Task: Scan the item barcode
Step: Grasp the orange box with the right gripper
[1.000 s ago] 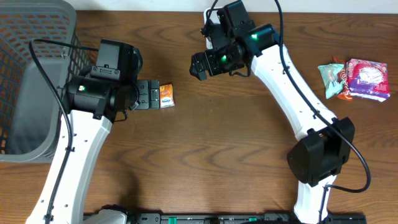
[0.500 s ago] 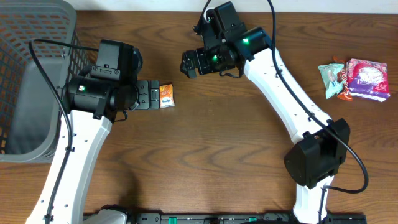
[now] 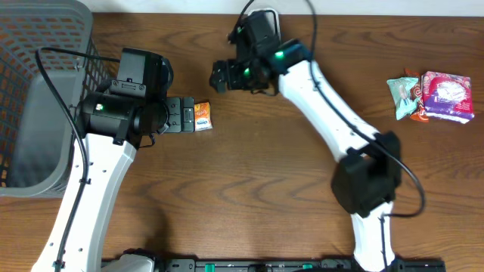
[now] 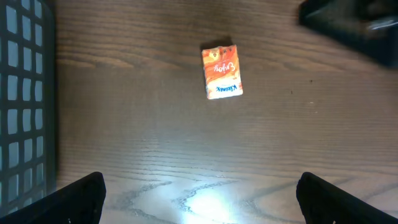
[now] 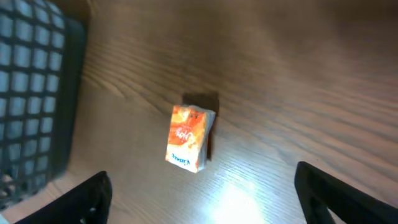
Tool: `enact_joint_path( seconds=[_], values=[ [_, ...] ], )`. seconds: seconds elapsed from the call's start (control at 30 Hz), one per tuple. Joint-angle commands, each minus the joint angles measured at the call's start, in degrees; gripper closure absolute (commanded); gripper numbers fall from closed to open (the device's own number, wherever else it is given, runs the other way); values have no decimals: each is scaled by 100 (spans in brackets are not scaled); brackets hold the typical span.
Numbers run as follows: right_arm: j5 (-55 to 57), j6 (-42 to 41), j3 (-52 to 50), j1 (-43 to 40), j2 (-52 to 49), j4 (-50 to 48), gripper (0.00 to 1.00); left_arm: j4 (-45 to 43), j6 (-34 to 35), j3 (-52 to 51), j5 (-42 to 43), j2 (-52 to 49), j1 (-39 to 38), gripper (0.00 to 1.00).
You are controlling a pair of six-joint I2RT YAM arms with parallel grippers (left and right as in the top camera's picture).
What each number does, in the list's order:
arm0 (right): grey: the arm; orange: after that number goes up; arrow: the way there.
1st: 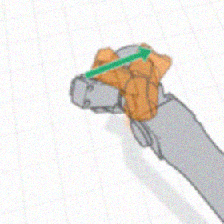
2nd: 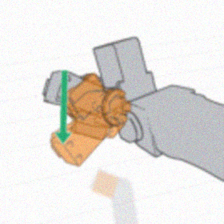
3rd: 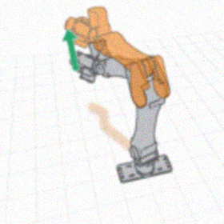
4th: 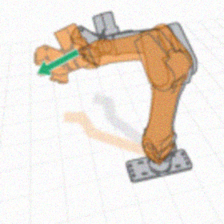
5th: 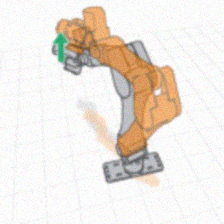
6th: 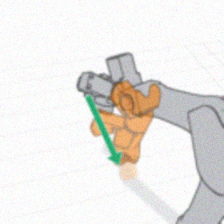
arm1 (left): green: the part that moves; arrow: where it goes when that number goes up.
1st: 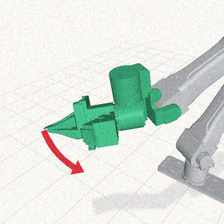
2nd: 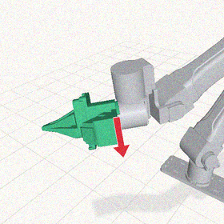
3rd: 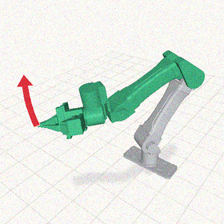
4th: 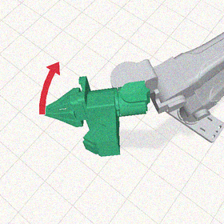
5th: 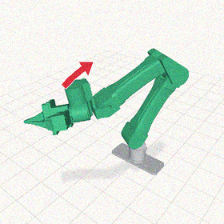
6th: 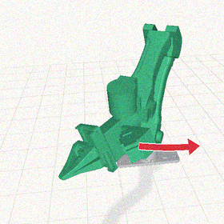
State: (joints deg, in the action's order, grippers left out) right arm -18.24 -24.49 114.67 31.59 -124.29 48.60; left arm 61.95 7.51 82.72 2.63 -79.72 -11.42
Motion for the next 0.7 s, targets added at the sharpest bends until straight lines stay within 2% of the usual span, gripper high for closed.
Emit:
enact_joint_path(
  seconds=[0.0, 0.23, 0.67],
  values=[
    [-393, -168, -9, 173, -555, -170, 16, 22, 11, -11, -52, 26, -7, 2],
    [-807, -404, -9, 306, -1196, -516, 29, 22, 11, -11, -50, 26, -7, 2],
    [-1215, -452, -9, 365, -1639, -669, 37, 24, 11, -11, -52, 26, -7, 2]
  ],
)
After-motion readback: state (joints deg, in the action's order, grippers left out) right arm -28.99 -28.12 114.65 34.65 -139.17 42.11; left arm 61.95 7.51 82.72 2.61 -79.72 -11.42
